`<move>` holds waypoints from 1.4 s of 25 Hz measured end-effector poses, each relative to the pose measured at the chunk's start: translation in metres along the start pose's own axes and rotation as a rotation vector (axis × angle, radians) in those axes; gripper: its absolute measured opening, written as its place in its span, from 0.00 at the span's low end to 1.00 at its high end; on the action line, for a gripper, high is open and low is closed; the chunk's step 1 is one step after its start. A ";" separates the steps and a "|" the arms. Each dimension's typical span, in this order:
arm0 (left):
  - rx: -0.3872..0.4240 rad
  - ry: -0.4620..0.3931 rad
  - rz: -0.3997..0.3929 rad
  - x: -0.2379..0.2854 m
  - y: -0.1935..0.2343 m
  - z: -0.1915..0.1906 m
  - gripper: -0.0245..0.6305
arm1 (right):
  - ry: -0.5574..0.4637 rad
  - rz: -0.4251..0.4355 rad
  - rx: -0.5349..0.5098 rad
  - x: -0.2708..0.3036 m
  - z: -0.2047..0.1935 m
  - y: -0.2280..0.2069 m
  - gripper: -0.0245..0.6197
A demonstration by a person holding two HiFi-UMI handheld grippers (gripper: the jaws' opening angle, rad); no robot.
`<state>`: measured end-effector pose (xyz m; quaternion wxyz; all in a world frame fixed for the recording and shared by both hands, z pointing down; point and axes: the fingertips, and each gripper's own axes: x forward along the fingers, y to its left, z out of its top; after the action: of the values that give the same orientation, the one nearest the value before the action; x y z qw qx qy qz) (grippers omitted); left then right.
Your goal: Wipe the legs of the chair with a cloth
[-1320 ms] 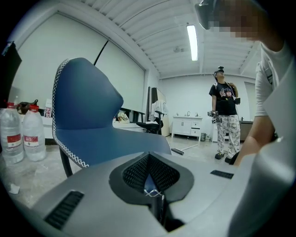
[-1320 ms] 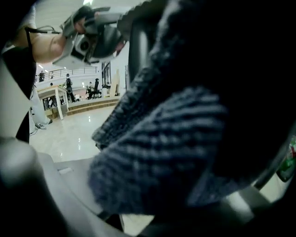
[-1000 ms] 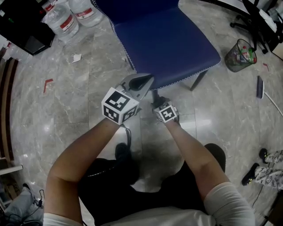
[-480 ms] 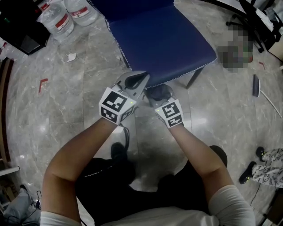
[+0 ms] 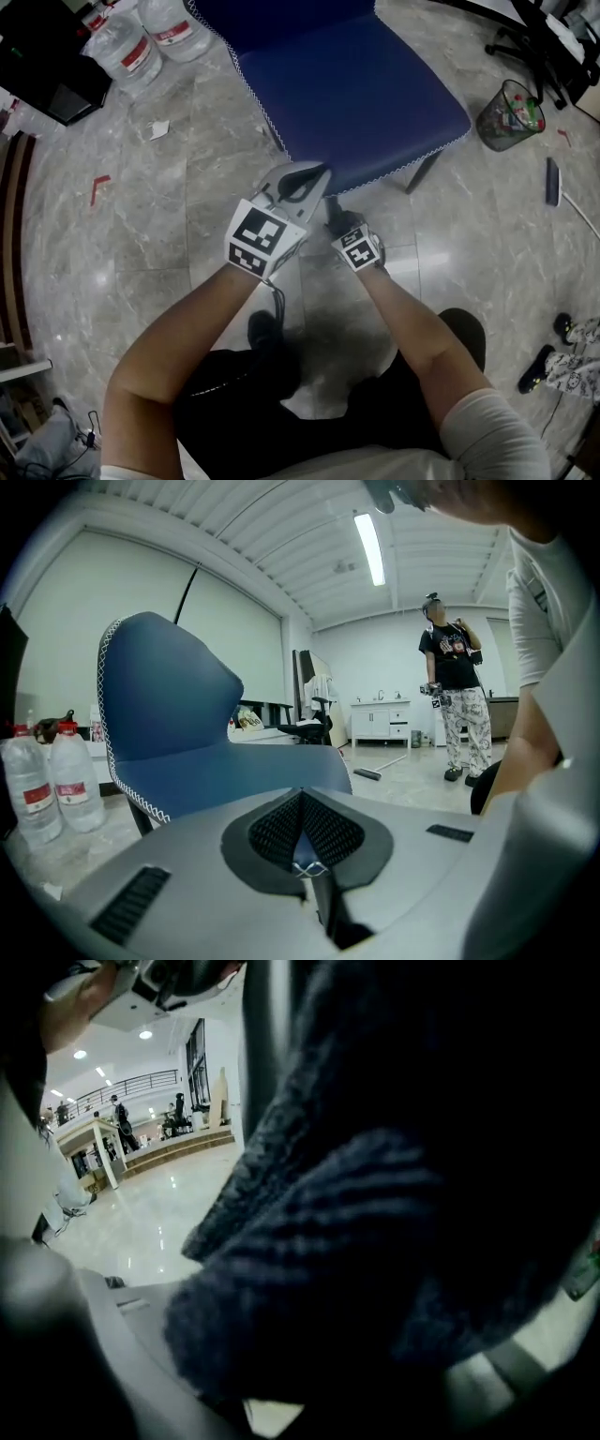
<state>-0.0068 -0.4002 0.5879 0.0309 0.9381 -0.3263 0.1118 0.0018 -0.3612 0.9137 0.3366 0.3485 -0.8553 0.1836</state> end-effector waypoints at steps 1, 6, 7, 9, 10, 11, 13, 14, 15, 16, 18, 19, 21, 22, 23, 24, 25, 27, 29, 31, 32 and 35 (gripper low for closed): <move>0.005 -0.002 -0.005 0.000 0.000 0.000 0.05 | 0.015 0.000 0.004 0.004 -0.004 -0.001 0.31; -0.006 -0.008 -0.015 -0.002 0.004 -0.001 0.05 | -0.027 0.006 0.005 -0.009 0.025 0.003 0.31; -0.006 -0.010 -0.014 -0.002 0.003 -0.001 0.05 | -0.057 0.003 -0.008 -0.020 0.037 0.005 0.31; -0.007 -0.015 -0.006 -0.003 0.002 0.001 0.05 | -0.142 -0.006 -0.037 -0.047 0.070 0.007 0.31; -0.007 -0.017 -0.003 -0.003 0.002 0.002 0.05 | -0.196 -0.012 -0.046 -0.063 0.090 0.008 0.31; -0.007 -0.018 -0.004 -0.002 0.001 0.002 0.05 | -0.254 -0.023 -0.056 -0.081 0.111 0.010 0.31; -0.010 -0.021 -0.010 -0.001 0.001 0.001 0.05 | -0.365 -0.046 -0.084 -0.117 0.151 0.016 0.31; -0.011 -0.024 -0.010 -0.002 0.001 0.000 0.05 | -0.414 -0.049 -0.089 -0.131 0.167 0.018 0.31; -0.011 -0.025 -0.008 -0.002 0.002 0.000 0.05 | -0.449 -0.047 -0.082 -0.141 0.179 0.018 0.31; -0.014 -0.023 -0.005 -0.003 0.003 0.000 0.05 | -0.468 -0.044 -0.068 -0.145 0.184 0.018 0.31; -0.021 -0.019 -0.001 -0.003 0.003 0.000 0.05 | -0.462 -0.052 -0.056 -0.138 0.177 0.016 0.31; -0.022 -0.023 -0.002 -0.003 0.003 0.000 0.05 | -0.438 -0.057 -0.054 -0.128 0.166 0.014 0.31; -0.023 -0.034 -0.004 -0.002 0.003 0.001 0.05 | -0.365 -0.049 -0.034 -0.101 0.136 0.008 0.31; -0.025 -0.034 -0.006 -0.002 0.003 0.001 0.05 | -0.318 -0.042 -0.023 -0.085 0.118 0.007 0.31; -0.027 -0.031 -0.008 -0.003 0.004 0.000 0.05 | -0.261 -0.034 -0.014 -0.069 0.096 0.006 0.31; -0.030 -0.026 -0.011 -0.003 0.003 -0.001 0.05 | -0.196 -0.026 -0.002 -0.052 0.071 0.006 0.31; -0.033 -0.022 -0.014 -0.002 0.003 -0.002 0.05 | -0.129 -0.017 0.014 -0.036 0.046 0.006 0.31; -0.032 -0.020 -0.017 -0.001 0.002 -0.001 0.05 | -0.020 -0.005 0.050 -0.011 0.006 0.003 0.31; -0.028 -0.025 -0.020 -0.001 0.003 0.000 0.05 | 0.022 0.000 0.070 0.001 -0.006 0.001 0.31; -0.033 -0.021 -0.023 -0.002 0.004 -0.001 0.05 | 0.013 -0.002 0.071 0.001 0.002 0.000 0.31; -0.036 -0.020 -0.026 -0.002 0.004 -0.002 0.05 | -0.003 -0.002 0.076 -0.003 0.010 0.000 0.31; -0.041 -0.022 -0.031 -0.003 0.000 -0.003 0.05 | -0.109 0.003 0.091 -0.036 0.049 0.004 0.31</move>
<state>-0.0096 -0.3981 0.5904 0.0483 0.9434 -0.3143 0.0942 -0.0043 -0.3683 0.8537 0.2732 0.3716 -0.8635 0.2038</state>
